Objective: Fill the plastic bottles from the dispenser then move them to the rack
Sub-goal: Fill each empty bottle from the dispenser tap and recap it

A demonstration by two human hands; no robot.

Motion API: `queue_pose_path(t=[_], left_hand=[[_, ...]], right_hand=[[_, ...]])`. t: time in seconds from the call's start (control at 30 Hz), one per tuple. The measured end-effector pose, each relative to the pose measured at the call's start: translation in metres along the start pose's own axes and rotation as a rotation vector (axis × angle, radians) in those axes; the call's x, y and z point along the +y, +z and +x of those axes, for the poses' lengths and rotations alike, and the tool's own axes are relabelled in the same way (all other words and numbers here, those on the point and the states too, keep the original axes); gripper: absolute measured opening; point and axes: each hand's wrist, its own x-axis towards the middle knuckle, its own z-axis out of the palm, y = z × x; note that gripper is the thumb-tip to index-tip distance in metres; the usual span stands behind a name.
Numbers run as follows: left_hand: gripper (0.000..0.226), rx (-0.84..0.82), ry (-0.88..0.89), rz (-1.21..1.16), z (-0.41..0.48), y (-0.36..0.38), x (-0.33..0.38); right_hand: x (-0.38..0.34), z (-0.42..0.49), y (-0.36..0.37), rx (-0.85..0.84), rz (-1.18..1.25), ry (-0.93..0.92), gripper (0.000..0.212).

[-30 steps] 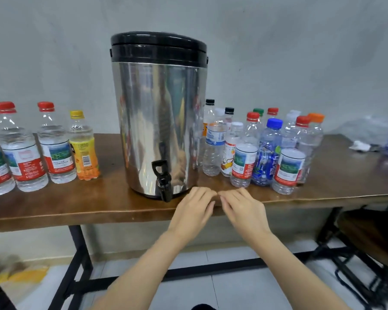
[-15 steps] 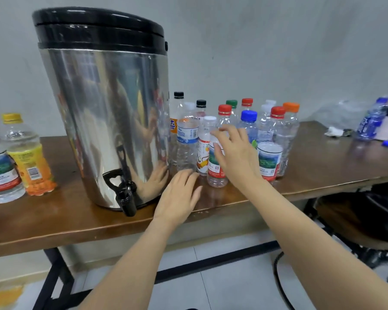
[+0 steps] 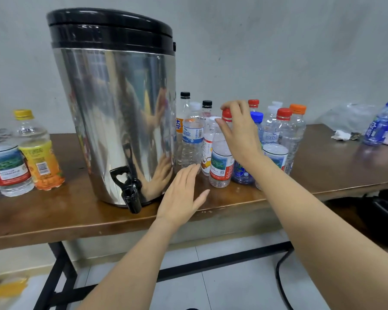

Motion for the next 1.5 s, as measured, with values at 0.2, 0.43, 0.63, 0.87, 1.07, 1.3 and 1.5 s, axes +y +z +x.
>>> queue_pose_path(t=[0.2,0.43,0.63,0.87,1.07,1.3,1.5], left_hand=[[0.097,-0.072,-0.114,-0.103,-0.001,-0.006,0.002],[0.110,-0.080,-0.196,-0.414,-0.001,-0.015,0.003],[0.111,0.094,-0.282,-0.759,-0.014,-0.046,0.041],[0.085,0.139,-0.383,-0.876,-0.048,-0.079,0.061],[0.073,0.108,-0.499,-0.775,-0.090,-0.089,0.058],[0.074,0.075,-0.577,-0.701,-0.118,-0.092,0.051],[0.070,-0.039,-0.694,-0.776,-0.132,-0.096,0.038]], right_hand=[[-0.025,-0.019,-0.006,0.018,0.296,-0.132,0.018],[-0.057,-0.033,-0.019,-0.059,0.391,-0.223,0.018],[-0.076,-0.039,-0.040,-0.109,0.499,-0.192,0.020],[-0.096,-0.064,-0.045,-0.338,0.538,-0.190,0.029],[-0.105,-0.071,-0.062,-0.540,0.114,-0.048,0.067],[-0.105,-0.074,-0.050,-0.835,0.243,-0.041,0.029],[-0.102,-0.073,-0.038,-0.935,0.430,-0.058,0.031]])
